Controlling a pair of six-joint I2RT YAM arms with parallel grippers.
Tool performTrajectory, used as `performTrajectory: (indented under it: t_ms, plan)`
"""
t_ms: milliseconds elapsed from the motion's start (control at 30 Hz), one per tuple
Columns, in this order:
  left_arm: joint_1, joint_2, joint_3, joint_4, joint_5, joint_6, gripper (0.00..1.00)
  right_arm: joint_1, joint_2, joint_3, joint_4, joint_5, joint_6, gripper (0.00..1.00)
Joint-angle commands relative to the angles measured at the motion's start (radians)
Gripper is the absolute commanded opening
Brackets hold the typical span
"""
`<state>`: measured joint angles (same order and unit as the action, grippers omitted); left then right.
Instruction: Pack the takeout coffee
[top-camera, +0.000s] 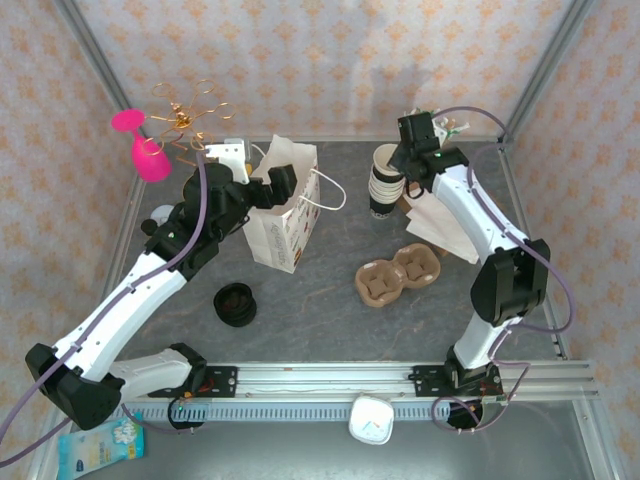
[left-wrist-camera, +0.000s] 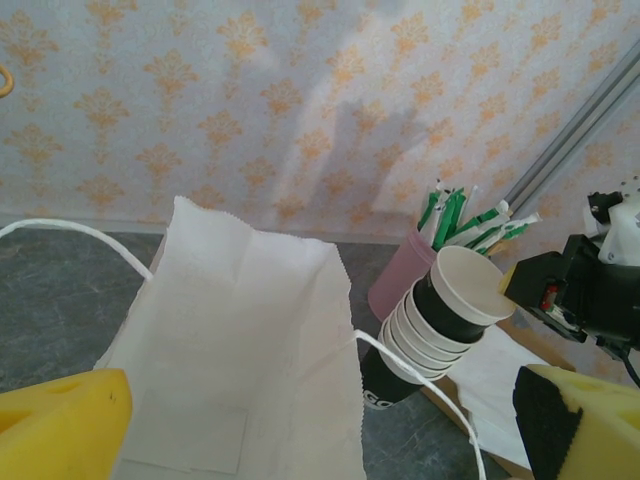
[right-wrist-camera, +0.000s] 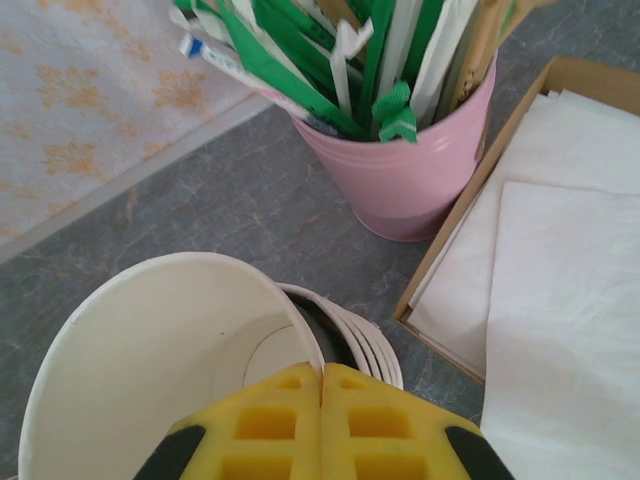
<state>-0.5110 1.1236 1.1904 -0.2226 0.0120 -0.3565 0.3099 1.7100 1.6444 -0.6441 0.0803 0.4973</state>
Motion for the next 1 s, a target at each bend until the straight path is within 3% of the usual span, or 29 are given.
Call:
performTrajectory:
  t_ms: [0,400,633,967]
  plan:
    - [-0.008,0.004,0.041,-0.026,0.011,0.018,0.99,0.004,-0.080,0.055,-0.031,0.023,-0.001,0.01]
    - [-0.008,-0.017,0.087,-0.107,-0.006,0.034,0.99,0.029,-0.200,0.125,-0.157,-0.011,-0.048,0.00]
    - [-0.008,-0.052,0.090,-0.208,-0.044,0.008,0.99,0.151,-0.266,0.083,-0.232,-0.008,-0.054,0.00]
    - [-0.008,-0.128,0.028,-0.295,-0.117,-0.044,0.99,0.310,-0.379,-0.141,-0.247,-0.041,-0.011,0.00]
